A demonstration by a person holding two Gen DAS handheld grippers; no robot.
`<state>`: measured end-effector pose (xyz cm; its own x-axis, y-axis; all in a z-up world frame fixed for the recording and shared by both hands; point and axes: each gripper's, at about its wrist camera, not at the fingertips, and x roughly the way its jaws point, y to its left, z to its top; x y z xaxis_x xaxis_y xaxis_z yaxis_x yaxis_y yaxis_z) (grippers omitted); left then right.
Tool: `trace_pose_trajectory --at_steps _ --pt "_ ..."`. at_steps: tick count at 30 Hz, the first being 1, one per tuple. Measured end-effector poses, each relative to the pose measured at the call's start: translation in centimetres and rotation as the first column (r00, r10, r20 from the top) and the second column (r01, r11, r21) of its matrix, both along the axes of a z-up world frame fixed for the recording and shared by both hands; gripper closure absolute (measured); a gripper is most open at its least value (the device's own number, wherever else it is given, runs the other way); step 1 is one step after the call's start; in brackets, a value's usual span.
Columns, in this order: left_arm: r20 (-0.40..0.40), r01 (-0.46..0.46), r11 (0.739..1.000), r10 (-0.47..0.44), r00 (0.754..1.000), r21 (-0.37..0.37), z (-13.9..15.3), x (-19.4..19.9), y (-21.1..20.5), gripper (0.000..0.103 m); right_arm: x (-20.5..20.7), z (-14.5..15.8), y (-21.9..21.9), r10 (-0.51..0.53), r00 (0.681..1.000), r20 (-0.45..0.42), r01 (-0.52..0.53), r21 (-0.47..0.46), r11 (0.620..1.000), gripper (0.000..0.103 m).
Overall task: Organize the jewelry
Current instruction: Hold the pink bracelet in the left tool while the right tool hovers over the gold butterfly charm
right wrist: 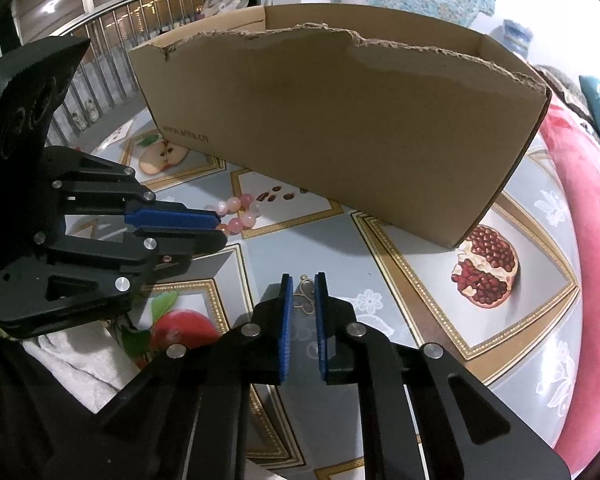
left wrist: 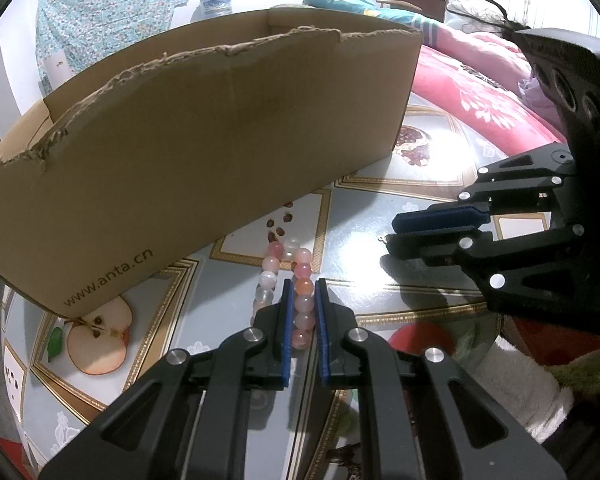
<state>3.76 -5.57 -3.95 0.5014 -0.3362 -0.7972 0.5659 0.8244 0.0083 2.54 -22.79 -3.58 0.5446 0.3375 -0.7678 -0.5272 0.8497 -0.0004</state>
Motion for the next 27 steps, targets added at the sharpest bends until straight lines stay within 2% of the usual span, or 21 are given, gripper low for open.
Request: trace_pose_trajectory --at_steps 3,5,7,10,12,14,16,27 --pt "0.0 0.0 1.0 0.0 1.0 0.0 0.0 0.0 0.0 0.093 -0.2 0.3 0.0 -0.006 1.0 -0.001 0.006 0.005 1.0 0.094" --pt "0.0 0.0 1.0 0.0 1.0 0.001 0.0 0.0 0.0 0.093 -0.3 0.6 -0.1 -0.014 1.0 -0.003 0.014 0.012 1.0 0.088" --pt "0.0 0.0 1.0 0.0 1.0 0.0 0.0 0.0 0.0 0.093 -0.4 0.8 -0.1 -0.021 1.0 -0.003 0.021 0.009 1.0 0.074" --pt "0.0 0.001 1.0 -0.001 1.0 0.001 0.0 0.0 0.0 0.093 -0.2 0.2 0.2 -0.021 1.0 -0.017 0.02 -0.029 0.999 0.072" --pt "0.0 0.0 1.0 0.0 1.0 0.0 0.0 -0.1 0.0 0.093 -0.2 0.0 0.5 -0.016 1.0 -0.017 0.016 -0.047 0.999 0.073" --pt "0.0 -0.001 1.0 0.001 1.0 0.0 0.0 -0.1 0.0 0.093 0.1 0.0 0.7 -0.013 0.999 -0.033 0.011 -0.058 0.998 0.078" --pt "0.0 -0.001 1.0 0.001 1.0 0.0 0.0 -0.1 -0.1 0.093 0.2 -0.1 1.0 -0.009 0.999 -0.047 0.006 -0.062 0.998 0.089" --pt "0.001 -0.001 1.0 0.001 1.0 -0.003 0.0 -0.1 -0.1 0.093 0.4 -0.2 2.1 -0.027 0.997 -0.067 0.022 -0.07 0.997 0.092"
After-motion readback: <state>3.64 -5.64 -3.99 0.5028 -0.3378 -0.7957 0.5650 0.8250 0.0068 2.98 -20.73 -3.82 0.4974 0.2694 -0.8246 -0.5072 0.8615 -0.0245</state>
